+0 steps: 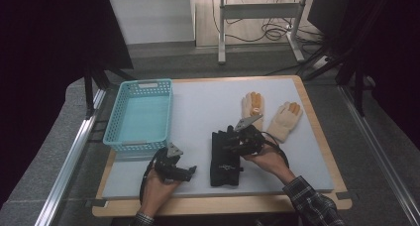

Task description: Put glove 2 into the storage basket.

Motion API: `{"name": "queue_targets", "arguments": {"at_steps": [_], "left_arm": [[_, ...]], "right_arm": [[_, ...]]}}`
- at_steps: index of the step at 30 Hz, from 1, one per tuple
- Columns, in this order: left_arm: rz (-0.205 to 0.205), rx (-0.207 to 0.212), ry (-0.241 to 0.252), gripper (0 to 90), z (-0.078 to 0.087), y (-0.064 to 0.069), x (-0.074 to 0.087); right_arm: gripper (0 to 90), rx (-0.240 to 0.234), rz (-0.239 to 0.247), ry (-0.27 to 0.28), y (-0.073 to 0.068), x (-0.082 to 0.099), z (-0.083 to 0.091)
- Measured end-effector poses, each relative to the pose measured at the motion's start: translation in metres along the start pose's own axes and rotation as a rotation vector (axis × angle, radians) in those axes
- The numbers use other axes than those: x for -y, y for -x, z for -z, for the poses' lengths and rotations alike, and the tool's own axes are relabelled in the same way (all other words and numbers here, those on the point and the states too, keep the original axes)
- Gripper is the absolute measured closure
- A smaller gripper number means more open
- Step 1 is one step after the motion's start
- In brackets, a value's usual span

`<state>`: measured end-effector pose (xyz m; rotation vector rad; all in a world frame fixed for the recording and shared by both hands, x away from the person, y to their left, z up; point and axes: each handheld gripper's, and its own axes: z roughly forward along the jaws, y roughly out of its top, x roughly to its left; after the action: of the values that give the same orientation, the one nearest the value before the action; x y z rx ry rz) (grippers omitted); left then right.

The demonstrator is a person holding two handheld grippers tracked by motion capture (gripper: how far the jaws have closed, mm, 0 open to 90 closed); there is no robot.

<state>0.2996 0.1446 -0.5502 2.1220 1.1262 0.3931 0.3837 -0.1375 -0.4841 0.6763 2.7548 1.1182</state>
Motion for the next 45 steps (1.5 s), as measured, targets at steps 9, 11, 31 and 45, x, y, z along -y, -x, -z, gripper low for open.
{"name": "queue_targets", "arguments": {"at_steps": [9,11,31,45], "left_arm": [[-0.005,-0.002,-0.003,3.5,0.0,0.0,0.0],[-0.005,-0.003,-0.004,3.5,0.0,0.0,0.0],[0.009,-0.046,-0.036,4.3,0.016,-0.024,0.009],[-0.002,-0.016,-0.017,0.0,0.013,-0.032,0.013]], "right_arm": [[79.2,0.022,-0.059,0.039,0.015,0.025,0.026],[86.7,0.028,-0.059,0.038,0.015,0.036,0.028],[88.5,-0.025,-0.027,0.025,-0.022,0.067,-0.001],[88.4,-0.007,0.025,0.025,-0.046,0.04,-0.032]]}}
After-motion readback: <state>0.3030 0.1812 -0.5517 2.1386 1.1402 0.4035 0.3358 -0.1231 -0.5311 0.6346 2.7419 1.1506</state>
